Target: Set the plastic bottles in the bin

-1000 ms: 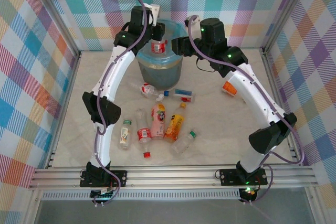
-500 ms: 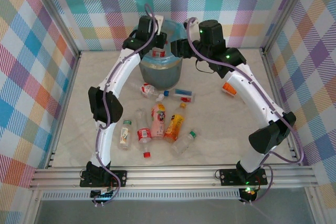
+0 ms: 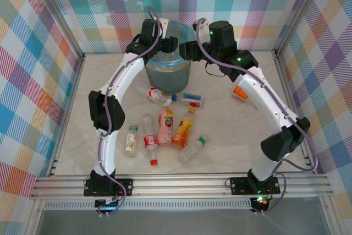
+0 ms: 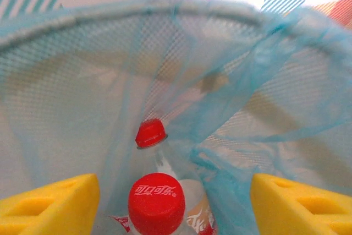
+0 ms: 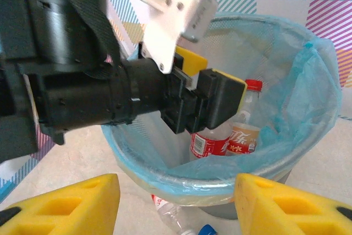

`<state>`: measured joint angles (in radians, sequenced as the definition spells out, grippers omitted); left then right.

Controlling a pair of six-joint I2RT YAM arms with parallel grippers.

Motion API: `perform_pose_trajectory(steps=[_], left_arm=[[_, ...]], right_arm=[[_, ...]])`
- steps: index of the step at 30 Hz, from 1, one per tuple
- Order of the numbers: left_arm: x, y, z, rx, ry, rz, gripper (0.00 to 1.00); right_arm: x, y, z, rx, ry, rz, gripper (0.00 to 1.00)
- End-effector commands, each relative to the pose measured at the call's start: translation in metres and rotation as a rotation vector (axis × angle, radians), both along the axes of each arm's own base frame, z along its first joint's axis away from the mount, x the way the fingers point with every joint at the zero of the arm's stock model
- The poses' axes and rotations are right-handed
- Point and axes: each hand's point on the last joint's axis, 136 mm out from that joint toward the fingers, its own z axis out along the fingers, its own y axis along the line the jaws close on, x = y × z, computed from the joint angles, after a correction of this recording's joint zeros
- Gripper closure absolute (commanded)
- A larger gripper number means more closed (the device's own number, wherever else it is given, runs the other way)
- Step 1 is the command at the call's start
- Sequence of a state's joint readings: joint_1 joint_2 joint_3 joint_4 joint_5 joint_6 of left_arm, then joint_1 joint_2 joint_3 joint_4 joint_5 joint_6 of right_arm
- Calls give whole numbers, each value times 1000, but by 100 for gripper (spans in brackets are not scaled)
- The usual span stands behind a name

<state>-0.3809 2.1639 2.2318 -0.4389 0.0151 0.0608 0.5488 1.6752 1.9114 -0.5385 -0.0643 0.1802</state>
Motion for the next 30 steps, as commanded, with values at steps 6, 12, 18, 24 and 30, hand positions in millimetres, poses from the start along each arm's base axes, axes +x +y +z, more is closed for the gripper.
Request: perform_pose_trajectory(steps=[6, 12, 18, 24, 30], left_arm=[[-27, 5, 102, -107, -156, -38, 23], [-57, 12, 153, -159, -214, -49, 22], [-111, 7, 186, -163, -235, -131, 22], [-174, 1, 182, -155, -225, -213, 23], [-235, -16, 144, -119, -171, -347, 24]], right_arm=[[-4, 0, 31, 57, -43, 18, 43], [-19, -6, 37, 64, -46, 26, 40], [-35, -25, 5, 24, 27, -25, 39], [-50, -59, -53, -61, 161, -113, 39], [-45, -102, -110, -84, 327, -249, 39]])
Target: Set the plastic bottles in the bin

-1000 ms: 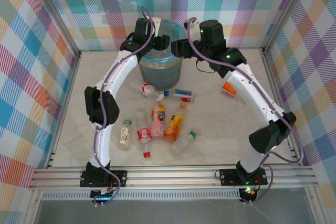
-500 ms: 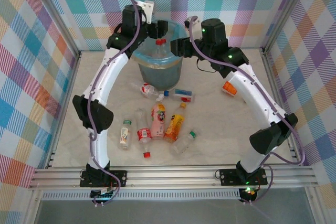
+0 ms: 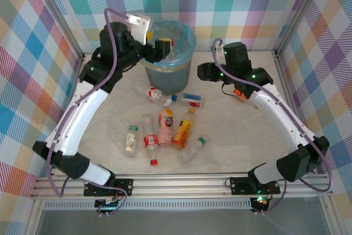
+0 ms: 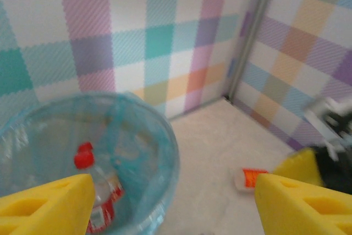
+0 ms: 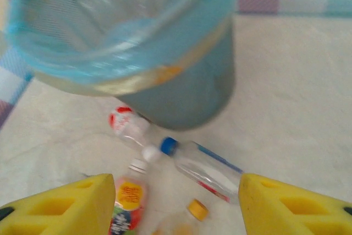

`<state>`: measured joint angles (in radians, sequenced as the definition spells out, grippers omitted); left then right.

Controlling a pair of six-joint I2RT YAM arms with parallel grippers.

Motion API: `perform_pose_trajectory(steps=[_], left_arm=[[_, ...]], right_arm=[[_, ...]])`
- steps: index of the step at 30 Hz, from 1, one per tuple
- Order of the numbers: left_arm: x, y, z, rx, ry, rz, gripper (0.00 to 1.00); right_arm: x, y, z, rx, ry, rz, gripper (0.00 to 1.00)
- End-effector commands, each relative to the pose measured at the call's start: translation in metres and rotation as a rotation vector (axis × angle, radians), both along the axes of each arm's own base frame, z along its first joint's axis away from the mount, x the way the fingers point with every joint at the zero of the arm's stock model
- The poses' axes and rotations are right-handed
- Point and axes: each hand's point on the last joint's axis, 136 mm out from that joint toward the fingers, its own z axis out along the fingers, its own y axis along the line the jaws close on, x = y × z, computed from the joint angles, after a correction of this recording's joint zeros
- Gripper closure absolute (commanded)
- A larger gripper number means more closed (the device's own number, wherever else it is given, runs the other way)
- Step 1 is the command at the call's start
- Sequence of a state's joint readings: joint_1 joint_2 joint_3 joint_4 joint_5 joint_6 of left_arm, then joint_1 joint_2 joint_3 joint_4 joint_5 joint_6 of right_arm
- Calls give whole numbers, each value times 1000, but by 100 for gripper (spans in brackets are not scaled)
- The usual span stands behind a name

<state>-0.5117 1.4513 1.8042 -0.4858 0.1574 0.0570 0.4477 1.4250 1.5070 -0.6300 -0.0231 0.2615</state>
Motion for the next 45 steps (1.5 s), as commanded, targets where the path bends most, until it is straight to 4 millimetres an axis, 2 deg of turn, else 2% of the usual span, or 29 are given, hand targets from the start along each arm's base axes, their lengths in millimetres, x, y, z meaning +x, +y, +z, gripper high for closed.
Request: perform_pose_trajectory(steps=[1, 3, 5, 8, 14, 19, 23, 28, 34, 45], left_arm=[[-28, -19, -29, 55, 21, -104, 24], [-47, -28, -49, 85, 46, -155, 25], [-66, -38, -75, 115, 89, -217, 25], [-82, -45, -110, 150, 165, -242, 26], [-94, -46, -171, 191, 282, -222, 26], [-90, -34, -201, 219, 329, -145, 26], [-89, -28, -206, 231, 330, -112, 26], [-88, -23, -202, 237, 309, -94, 26], [-88, -22, -198, 232, 298, -89, 26], [-86, -20, -204, 239, 316, -72, 26]], right_arm=[[-3, -21, -31, -8, 103, -90, 39], [-4, -18, -54, 19, 171, -99, 39], [-7, -4, -79, 86, 256, -80, 40], [-12, 14, -115, 187, 397, -72, 43], [-20, 38, -176, 300, 595, -98, 46], [-27, 55, -202, 309, 666, -92, 45], [-33, 63, -217, 285, 695, -92, 45], [-33, 61, -233, 259, 719, -117, 45], [-32, 54, -241, 229, 706, -146, 43], [-28, 55, -256, 218, 712, -158, 43]])
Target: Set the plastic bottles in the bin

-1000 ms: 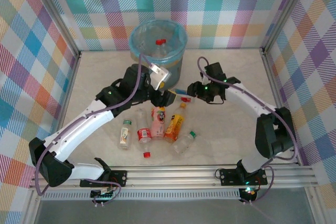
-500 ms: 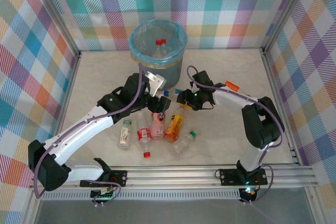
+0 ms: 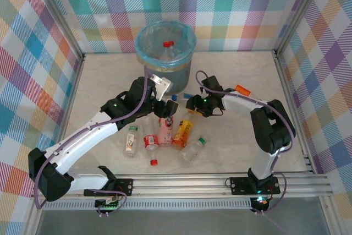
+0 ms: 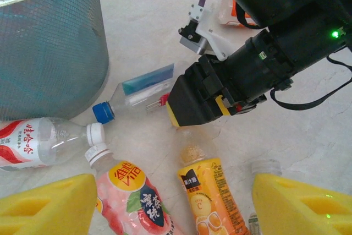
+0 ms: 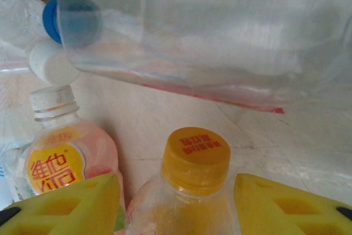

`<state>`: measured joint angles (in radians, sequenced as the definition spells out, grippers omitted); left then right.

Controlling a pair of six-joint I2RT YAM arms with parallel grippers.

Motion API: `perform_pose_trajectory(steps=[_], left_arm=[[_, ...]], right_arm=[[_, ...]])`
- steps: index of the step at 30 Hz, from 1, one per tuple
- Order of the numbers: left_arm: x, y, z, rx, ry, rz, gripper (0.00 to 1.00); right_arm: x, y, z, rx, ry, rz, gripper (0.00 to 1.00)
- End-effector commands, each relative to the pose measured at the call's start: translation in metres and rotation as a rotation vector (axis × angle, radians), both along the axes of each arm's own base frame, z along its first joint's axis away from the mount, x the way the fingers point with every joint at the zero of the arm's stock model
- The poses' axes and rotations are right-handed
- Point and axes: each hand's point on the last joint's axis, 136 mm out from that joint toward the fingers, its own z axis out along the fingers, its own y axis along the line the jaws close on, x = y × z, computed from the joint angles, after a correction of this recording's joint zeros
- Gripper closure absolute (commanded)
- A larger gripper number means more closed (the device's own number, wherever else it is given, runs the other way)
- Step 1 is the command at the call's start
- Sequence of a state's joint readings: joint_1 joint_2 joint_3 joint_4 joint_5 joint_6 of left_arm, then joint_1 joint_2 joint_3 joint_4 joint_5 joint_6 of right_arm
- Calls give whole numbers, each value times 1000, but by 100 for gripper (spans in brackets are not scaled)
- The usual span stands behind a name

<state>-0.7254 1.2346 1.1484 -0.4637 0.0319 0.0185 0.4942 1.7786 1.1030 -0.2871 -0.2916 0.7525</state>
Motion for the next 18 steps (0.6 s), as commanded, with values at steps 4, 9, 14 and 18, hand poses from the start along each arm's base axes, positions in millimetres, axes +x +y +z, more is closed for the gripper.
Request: perform_pose_trajectory(steps=[4, 9, 14, 18], left_arm=[[0, 0, 4, -17, -15, 16, 26], [0, 1, 1, -14, -4, 26, 26], [1, 0, -1, -13, 3, 27, 26], [2, -1, 0, -14, -1, 26, 26]], right_arm=[[4, 1, -16, -4, 13, -19, 44], [7, 2, -20, -3, 13, -22, 48], [7, 3, -20, 5, 11, -23, 55], [6, 2, -19, 5, 5, -22, 59]])
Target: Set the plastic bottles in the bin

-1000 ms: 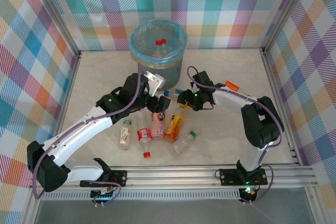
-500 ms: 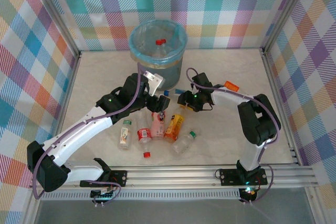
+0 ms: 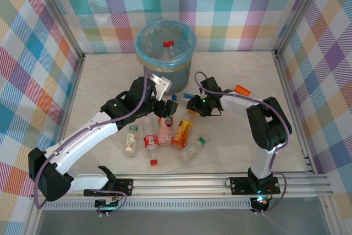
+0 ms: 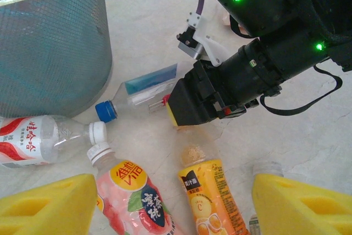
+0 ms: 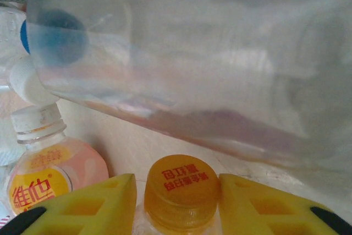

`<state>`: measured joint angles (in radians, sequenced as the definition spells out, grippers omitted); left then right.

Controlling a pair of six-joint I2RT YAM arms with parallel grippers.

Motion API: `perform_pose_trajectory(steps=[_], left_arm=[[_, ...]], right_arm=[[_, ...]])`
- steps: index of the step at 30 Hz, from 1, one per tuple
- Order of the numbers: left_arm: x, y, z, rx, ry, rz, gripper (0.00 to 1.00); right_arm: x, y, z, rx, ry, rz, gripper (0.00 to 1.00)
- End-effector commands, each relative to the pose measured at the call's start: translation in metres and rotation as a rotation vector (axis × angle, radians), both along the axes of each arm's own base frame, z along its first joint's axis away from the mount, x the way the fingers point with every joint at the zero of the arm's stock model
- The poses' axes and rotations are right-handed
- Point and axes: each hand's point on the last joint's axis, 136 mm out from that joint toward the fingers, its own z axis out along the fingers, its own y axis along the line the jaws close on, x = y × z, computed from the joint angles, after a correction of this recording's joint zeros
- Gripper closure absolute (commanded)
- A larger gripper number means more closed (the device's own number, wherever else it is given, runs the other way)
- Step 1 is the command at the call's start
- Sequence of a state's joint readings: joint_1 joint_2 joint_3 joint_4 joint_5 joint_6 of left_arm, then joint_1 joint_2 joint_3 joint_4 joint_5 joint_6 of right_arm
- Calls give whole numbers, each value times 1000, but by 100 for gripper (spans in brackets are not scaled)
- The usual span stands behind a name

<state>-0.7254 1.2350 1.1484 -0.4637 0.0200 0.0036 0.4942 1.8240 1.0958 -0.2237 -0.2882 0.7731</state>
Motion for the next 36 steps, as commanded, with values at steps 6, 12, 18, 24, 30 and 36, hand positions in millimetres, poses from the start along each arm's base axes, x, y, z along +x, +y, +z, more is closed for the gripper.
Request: perform_pose_trajectory(steps=[6, 12, 18, 24, 30, 36], left_arm=[[2, -3, 0, -7, -5, 9, 26], [0, -2, 0, -6, -1, 7, 27], [0, -2, 0, 0, -1, 4, 27], [1, -2, 5, -2, -10, 2, 28], [2, -1, 19, -12, -37, 4, 28], [0, 1, 51, -67, -89, 10, 28]], right_arm=[[1, -2, -10, -16, 6, -7, 54], [3, 1, -13, -9, 5, -6, 57], [6, 3, -11, 3, -2, -3, 61], [9, 3, 3, 10, -33, -5, 70], [13, 4, 27, 34, -90, -9, 75], [14, 6, 67, 68, -184, -17, 77]])
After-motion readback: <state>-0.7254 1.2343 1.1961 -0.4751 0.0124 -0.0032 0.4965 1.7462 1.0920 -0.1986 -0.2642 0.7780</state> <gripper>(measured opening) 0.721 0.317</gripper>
